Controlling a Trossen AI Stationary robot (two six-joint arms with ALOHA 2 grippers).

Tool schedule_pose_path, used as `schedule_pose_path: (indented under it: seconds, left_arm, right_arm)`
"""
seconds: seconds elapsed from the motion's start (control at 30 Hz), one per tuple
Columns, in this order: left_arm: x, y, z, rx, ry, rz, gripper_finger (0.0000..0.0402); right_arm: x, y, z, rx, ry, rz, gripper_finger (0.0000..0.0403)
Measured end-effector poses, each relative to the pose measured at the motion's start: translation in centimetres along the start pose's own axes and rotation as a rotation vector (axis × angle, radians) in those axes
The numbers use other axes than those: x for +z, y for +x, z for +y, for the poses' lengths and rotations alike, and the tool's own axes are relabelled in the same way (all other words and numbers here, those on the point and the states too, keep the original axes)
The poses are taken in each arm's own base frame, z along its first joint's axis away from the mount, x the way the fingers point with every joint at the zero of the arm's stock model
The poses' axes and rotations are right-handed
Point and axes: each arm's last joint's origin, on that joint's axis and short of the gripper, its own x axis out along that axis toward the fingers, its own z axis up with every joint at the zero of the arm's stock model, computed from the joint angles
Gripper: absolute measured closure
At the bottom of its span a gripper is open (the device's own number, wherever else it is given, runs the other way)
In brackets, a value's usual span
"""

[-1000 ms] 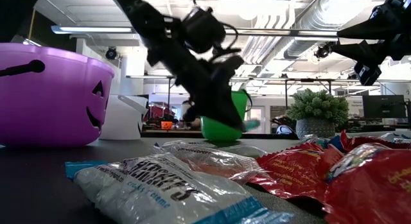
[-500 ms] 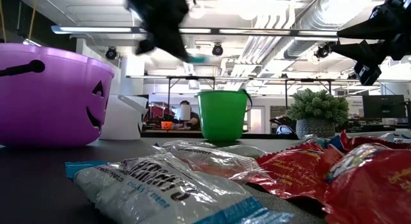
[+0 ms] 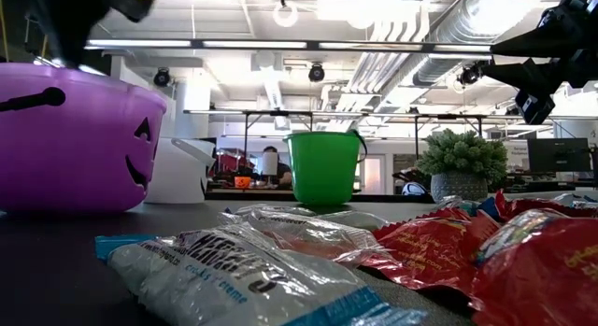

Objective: Sort candy
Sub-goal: Put the blue gummy into the violet bucket, then put the white chocolate into the green bucket

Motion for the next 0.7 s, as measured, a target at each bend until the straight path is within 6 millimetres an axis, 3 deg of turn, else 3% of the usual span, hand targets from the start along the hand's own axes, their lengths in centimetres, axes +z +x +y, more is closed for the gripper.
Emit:
schedule_pose_path:
  seconds: [0.23, 0.57, 0.7]
  left_arm:
    - [-1.9, -0.3, 0.4, 0.093, 0.035, 0.005, 0.0389]
    - [-2.7, -0.4, 0.1, 0.087, 0.068, -0.001, 0.0286]
    - [-3.2, -0.5, -0.3, 0.055, 0.117, -0.012, 0.0267]
  right_arm:
    - [0.0, 0.0, 0.0, 0.0, 0.0, 0.0, 0.0276]
    - [0.0, 0.0, 0.0, 0.0, 0.0, 0.0, 0.0276]
    - [0.0, 0.0, 0.0, 0.0, 0.0, 0.0, 0.0276]
